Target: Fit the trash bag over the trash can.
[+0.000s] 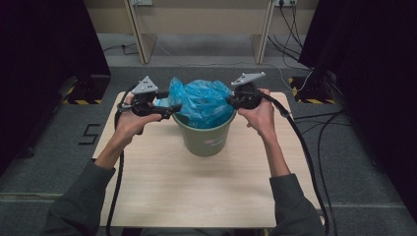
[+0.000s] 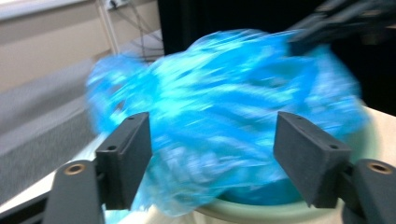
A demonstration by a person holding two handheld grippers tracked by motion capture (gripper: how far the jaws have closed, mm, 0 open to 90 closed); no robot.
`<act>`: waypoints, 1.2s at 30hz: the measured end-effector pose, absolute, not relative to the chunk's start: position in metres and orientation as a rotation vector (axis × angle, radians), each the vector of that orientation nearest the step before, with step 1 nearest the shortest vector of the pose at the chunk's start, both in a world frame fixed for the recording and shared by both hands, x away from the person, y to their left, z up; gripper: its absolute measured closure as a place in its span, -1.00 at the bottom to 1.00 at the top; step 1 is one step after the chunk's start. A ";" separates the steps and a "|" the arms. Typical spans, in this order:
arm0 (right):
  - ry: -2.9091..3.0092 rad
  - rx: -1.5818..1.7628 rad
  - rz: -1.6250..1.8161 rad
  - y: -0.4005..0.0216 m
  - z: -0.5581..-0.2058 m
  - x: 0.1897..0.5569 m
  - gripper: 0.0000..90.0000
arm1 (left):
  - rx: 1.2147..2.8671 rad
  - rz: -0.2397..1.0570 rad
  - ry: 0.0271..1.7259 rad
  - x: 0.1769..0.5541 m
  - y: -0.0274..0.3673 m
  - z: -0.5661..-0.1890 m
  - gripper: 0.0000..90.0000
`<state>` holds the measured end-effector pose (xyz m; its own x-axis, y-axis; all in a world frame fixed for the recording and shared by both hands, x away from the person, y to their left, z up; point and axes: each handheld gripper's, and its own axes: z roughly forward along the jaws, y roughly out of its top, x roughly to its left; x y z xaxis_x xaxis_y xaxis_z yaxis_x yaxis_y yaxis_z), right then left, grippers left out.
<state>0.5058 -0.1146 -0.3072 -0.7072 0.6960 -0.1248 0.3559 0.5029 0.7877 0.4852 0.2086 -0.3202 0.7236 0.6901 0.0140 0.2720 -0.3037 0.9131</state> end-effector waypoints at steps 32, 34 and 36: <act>2.429 0.836 1.050 -0.039 -0.303 0.537 0.61 | 1.832 0.496 0.861 0.510 0.213 -0.324 -0.42; 2.428 0.825 1.048 -0.040 -0.302 0.539 0.79 | 1.846 0.461 0.837 0.519 0.211 -0.328 -0.05; 2.394 0.843 1.041 -0.045 -0.298 0.539 0.88 | 1.855 0.482 0.814 0.521 0.209 -0.332 0.38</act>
<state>0.5392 -0.0448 -0.2984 -0.7402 0.6627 -0.1140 0.3684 0.5414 0.7557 0.5213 0.2086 -0.3316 0.6927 0.7205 -0.0339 0.3166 -0.2615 0.9118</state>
